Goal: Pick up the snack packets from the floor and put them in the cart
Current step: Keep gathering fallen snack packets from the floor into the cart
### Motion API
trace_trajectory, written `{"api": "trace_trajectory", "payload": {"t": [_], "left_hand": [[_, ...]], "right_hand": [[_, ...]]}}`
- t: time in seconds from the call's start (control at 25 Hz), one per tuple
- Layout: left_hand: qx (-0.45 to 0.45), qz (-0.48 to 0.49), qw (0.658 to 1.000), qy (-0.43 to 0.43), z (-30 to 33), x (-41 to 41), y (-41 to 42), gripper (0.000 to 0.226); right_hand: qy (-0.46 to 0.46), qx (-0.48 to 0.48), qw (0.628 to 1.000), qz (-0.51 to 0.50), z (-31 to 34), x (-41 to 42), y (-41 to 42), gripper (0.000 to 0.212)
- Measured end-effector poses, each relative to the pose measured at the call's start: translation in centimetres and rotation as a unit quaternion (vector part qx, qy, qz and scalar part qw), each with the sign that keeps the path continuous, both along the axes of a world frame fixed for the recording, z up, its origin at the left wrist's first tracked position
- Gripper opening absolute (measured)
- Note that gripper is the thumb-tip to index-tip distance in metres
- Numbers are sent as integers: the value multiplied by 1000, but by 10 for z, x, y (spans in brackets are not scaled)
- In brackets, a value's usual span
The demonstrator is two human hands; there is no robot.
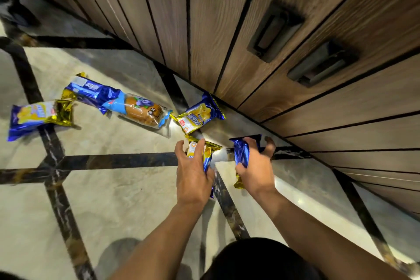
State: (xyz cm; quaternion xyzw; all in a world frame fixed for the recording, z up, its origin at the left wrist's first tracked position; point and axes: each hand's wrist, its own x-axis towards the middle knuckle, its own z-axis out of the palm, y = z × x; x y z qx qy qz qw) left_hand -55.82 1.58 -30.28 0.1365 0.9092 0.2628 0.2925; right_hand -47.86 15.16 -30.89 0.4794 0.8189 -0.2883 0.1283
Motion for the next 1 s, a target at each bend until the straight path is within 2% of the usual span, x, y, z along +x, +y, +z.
{"api": "trace_trajectory", "payload": {"t": [0.12,0.28,0.4,0.52,0.68,0.84,0.88,1.0], "left_hand": [[-4,29,999,-40,71,0,-19,81],[29,69,996,-39,198,-6,-37,82],[46,87,995,-28,326,-21,-48,82],[24,90,996,-8,458,-31,-69,86],[7,158,987,-8,586,-34,-102,91],[10,231,972,40,684,-30,-145,68],[16,257,965,56,704,-30,-159,66],[25,288,953,89,741,-32,-199,81]], "right_hand": [[30,-50,998,-8,70,3,-11,74],[36,-63,997,25,212,-8,-24,68],[85,-67,993,50,345,-28,-41,71],[108,-80,988,78,481,-50,-60,78],[136,-76,983,93,614,-79,-91,90],[222,-116,953,173,699,-96,-137,51],[232,-125,944,198,716,-102,-150,50],[258,-124,925,249,751,-117,-186,54]]}}
